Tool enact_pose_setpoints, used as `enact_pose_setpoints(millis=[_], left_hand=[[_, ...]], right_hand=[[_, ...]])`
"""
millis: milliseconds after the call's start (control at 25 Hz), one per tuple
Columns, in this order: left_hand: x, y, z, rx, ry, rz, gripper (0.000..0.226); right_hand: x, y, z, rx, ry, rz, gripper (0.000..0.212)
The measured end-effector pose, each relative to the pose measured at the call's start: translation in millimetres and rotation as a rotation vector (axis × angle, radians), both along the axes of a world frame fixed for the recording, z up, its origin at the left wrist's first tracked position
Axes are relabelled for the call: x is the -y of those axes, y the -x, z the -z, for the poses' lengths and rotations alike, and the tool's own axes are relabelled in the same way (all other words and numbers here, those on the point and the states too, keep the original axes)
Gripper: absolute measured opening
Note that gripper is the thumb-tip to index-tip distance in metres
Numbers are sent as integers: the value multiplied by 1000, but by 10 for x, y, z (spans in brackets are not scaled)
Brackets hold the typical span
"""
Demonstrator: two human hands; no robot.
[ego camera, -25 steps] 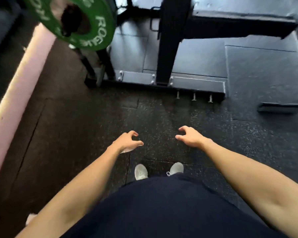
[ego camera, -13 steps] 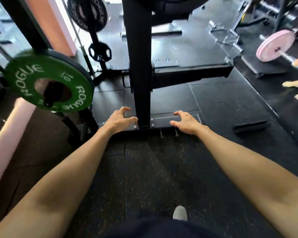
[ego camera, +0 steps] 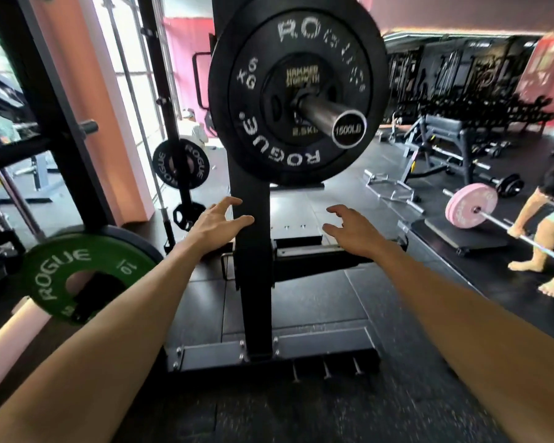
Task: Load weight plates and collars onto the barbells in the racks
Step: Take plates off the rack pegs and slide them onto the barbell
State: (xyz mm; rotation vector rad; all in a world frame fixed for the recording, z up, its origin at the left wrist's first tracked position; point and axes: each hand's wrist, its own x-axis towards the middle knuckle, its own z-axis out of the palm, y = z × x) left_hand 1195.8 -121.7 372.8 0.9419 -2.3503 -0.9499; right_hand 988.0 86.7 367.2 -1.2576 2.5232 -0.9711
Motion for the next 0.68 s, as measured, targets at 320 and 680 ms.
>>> enact_pose_setpoints(millis=[320, 680], left_hand=[[-173, 564, -1171, -244, 127, 7, 56], [-135, 1115, -1660, -311, 171, -51, 39]], right_hand=[[19, 500, -1206, -219, 181, -12, 44], [238, 934, -1755, -275, 230, -53, 46]])
